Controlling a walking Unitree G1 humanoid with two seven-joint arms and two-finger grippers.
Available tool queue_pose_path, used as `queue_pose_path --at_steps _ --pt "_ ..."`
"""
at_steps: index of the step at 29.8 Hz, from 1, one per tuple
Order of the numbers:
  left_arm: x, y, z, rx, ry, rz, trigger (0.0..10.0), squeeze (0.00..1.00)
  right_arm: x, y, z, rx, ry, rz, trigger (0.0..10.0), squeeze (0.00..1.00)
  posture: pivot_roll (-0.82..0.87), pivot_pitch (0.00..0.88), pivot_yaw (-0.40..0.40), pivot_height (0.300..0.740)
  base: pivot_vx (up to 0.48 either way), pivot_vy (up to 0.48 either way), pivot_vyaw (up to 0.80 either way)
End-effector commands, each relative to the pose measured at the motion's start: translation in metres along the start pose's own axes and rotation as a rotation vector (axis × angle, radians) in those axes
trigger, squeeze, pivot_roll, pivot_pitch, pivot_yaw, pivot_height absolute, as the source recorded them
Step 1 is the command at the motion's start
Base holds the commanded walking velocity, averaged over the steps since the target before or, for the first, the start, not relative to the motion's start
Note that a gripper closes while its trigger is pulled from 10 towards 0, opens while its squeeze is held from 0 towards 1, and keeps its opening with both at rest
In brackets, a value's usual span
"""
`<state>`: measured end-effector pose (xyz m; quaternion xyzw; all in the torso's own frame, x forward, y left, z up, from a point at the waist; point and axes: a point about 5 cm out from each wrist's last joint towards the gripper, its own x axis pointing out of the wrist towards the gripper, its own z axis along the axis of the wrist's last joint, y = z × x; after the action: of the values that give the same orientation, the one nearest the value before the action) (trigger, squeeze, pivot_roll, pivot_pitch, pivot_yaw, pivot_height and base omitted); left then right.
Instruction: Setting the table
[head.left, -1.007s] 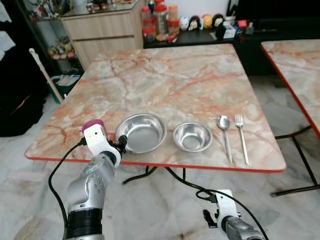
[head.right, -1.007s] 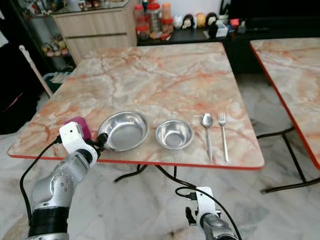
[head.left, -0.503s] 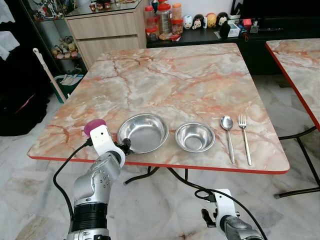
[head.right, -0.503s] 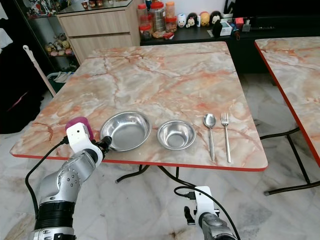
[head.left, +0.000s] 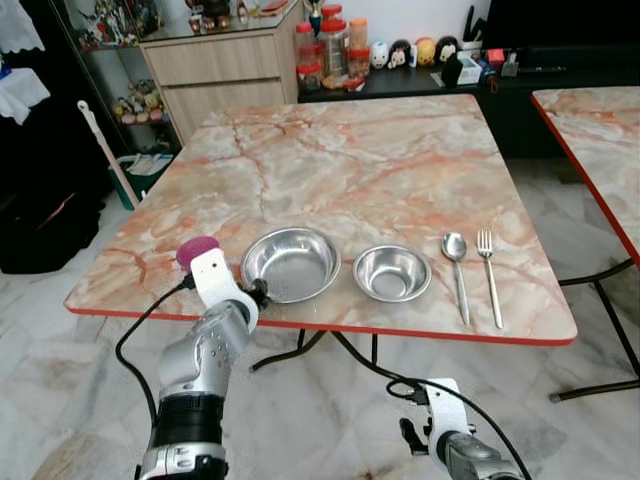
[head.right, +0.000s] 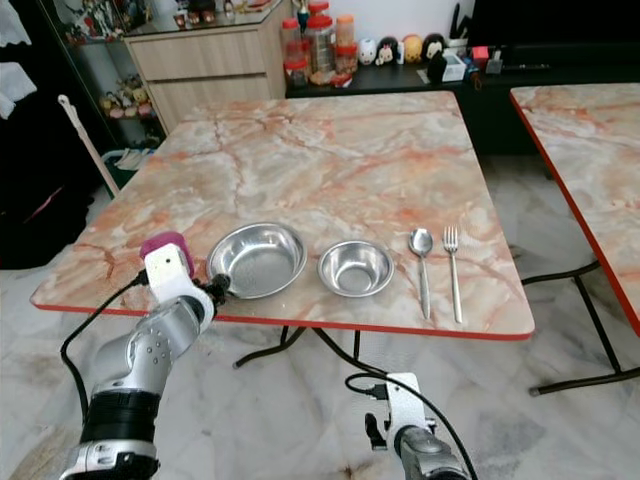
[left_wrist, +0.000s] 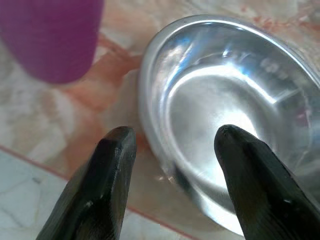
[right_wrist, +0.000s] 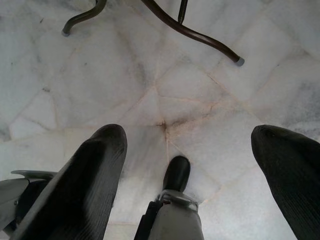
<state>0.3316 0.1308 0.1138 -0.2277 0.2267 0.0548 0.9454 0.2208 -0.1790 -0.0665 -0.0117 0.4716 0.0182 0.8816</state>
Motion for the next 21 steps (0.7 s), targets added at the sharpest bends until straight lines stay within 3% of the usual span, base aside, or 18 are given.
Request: queue_pose_path --at_steps 1,17,18,21 --pt "0.0025 0.0013 0.0065 0.012 -0.017 0.009 10.0 0.0 0.0005 0.0042 0.0014 -0.003 -0.008 0.01 10.0 0.0 -0.04 0.0 0.107 0.74 0.0 0.0 0.0" --pt "0.0041 0.0071 0.013 0.037 -0.027 0.043 10.0 0.0 0.0008 0.0102 -0.0025 0.004 -0.006 0.024 10.0 0.0 -0.04 0.017 0.14 0.74 0.0 0.0 0.0" --pt "0.0047 0.0052 0.0122 0.044 -0.024 0.032 10.0 1.0 0.0008 0.0106 -0.0025 0.006 -0.007 0.024 10.0 0.0 -0.04 0.017 0.14 0.74 0.0 0.0 0.0" --pt "0.006 0.0023 0.0101 0.037 -0.009 0.026 10.0 1.0 0.0009 0.0111 -0.0025 0.008 -0.008 0.024 10.0 0.0 -0.04 0.018 0.144 0.74 0.0 0.0 0.0"
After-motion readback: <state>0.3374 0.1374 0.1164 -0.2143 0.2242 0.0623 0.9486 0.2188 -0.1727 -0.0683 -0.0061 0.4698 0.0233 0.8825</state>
